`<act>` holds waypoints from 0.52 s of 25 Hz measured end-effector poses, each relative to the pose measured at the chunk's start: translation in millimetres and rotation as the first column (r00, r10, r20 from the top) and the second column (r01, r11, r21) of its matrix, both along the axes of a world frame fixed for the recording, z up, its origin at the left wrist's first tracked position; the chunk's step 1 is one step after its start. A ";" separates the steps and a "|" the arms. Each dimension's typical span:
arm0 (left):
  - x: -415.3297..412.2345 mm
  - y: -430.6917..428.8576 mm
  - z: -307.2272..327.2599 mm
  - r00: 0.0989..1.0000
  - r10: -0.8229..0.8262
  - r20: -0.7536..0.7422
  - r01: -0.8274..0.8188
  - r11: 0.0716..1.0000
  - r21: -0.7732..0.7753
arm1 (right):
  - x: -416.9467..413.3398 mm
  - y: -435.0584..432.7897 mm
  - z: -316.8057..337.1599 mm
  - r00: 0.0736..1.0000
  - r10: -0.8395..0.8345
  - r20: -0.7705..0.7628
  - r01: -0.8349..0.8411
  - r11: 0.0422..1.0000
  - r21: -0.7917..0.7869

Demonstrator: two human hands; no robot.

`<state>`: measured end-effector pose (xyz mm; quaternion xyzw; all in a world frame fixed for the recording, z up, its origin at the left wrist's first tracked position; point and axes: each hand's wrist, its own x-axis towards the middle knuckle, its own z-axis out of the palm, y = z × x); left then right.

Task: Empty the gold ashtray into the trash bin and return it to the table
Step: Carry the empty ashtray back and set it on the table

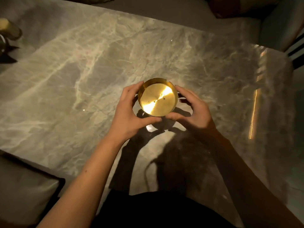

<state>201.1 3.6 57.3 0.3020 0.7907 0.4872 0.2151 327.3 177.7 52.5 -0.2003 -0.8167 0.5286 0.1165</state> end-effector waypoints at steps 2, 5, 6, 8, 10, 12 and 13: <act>-44.1 -32.6 -3.8 1.000 -0.006 0.028 0.006 1.000 -0.003 | -42.9 -36.9 -6.0 0.999 -0.009 -0.050 0.013 0.996 0.093; -101.9 -78.5 0.4 1.000 -0.012 0.016 0.013 0.999 -0.033 | -100.6 -86.7 -4.8 1.000 -0.021 0.017 0.018 0.988 0.151; -116.8 -89.9 2.2 1.000 -0.011 0.016 0.012 0.999 -0.039 | -115.5 -98.4 -1.1 0.999 -0.016 0.047 0.010 0.992 0.127; -138.7 -107.4 4.5 1.000 0.004 0.019 -0.004 1.000 -0.028 | -137.9 -115.1 4.9 0.998 -0.007 0.064 0.001 0.995 0.096; -152.5 -118.3 4.9 1.000 0.028 0.009 -0.028 0.999 -0.024 | -153.8 -124.5 9.1 0.998 0.008 0.061 -0.013 0.996 0.088; -159.6 -123.8 5.4 0.998 0.062 0.000 -0.062 0.998 -0.033 | -165.6 -126.6 10.5 0.998 0.029 0.059 -0.035 0.993 0.110; -162.0 -123.9 5.9 0.997 0.078 -0.007 -0.078 0.996 -0.032 | -170.5 -125.3 9.2 0.998 0.039 0.051 -0.045 0.991 0.122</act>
